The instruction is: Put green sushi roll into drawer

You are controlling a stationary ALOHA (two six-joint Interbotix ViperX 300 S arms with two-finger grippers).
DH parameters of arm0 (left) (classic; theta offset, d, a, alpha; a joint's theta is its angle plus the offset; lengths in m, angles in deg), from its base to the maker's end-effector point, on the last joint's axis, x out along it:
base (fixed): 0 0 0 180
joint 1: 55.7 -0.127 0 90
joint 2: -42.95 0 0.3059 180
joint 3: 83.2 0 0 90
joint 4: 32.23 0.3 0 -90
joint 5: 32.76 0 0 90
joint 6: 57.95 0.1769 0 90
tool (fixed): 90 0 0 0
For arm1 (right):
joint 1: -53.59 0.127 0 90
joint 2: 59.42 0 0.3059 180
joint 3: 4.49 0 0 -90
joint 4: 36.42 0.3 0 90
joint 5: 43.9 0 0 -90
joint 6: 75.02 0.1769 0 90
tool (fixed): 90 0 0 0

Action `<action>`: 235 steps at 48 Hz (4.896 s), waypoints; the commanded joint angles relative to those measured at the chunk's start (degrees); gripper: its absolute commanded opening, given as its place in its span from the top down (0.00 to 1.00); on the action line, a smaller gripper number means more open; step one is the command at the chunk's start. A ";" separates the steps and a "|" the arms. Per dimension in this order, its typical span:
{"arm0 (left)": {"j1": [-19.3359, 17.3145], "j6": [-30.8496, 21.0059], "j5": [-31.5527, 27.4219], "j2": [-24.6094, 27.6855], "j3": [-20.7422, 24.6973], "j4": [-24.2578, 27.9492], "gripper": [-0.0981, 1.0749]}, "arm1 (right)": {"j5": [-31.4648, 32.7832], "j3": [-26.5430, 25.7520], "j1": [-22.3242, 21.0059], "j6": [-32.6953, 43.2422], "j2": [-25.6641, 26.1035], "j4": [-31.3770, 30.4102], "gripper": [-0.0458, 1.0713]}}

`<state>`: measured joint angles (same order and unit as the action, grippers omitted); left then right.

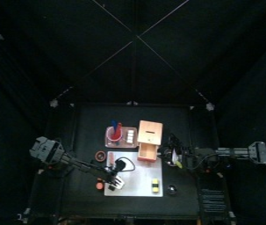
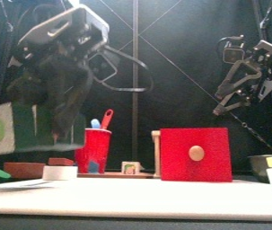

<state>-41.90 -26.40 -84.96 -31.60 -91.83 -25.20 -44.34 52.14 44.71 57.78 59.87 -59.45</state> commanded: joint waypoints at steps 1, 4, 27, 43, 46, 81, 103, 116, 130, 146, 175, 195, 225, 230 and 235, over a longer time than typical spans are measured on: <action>-4.48 9.23 -0.97 -2.20 2.99 0.44 0.40 | 0.44 -0.53 0.00 0.09 0.44 0.53 0.11; -7.21 16.52 -1.93 -2.02 4.48 -0.26 0.40 | 0.97 -0.62 0.00 0.09 0.62 1.32 0.11; -20.74 63.28 -5.27 9.14 22.32 -5.98 0.40 | 13.62 -0.62 0.26 0.09 6.77 8.96 0.11; -23.38 77.26 -11.60 18.11 39.02 -10.55 0.40 | 18.54 -0.53 0.35 0.09 8.26 13.01 0.11; -23.20 78.75 -13.18 19.86 42.19 -12.13 0.40 | 18.63 -0.44 0.35 0.09 8.26 13.27 0.11; -23.12 83.94 -15.73 27.95 51.94 -17.49 0.38 | 19.25 0.97 0.26 0.00 8.35 13.80 0.11; -22.85 83.58 -15.82 28.92 51.68 -17.49 0.24 | 19.34 0.97 0.18 0.09 8.35 14.33 0.11; -22.85 83.50 -15.73 29.44 51.50 -17.14 0.23 | 19.34 0.97 0.26 0.09 8.35 14.68 0.11; -22.76 83.23 -15.82 29.44 50.45 -16.79 0.16 | 19.34 0.97 0.35 0.09 8.35 14.59 0.11; -22.59 83.06 -15.03 28.21 50.27 -14.50 0.15 | 19.34 0.88 0.35 0.09 8.35 14.59 0.11; -23.29 76.11 -4.04 9.05 27.77 -12.57 0.15 | 18.19 -0.26 0.79 -0.09 8.35 14.24 0.11; -23.38 70.93 29.71 -11.69 -4.83 -11.34 0.15 | 13.71 -2.02 1.49 -0.62 8.09 13.01 0.11; -19.86 71.02 58.89 -27.07 -31.03 -20.39 0.15 | 1.76 -1.05 2.90 0.00 5.89 1.23 0.11; -19.60 71.02 58.89 -27.33 -31.29 -21.45 0.15 | 1.58 -1.05 2.90 0.00 5.19 1.23 0.11; -19.51 71.10 58.89 -27.16 -31.20 -21.80 0.15 | 1.14 -1.05 2.90 0.00 4.39 2.20 0.11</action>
<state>-61.41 44.61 -26.69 -58.41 -123.74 -46.74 -42.32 51.70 47.70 57.69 65.05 -57.87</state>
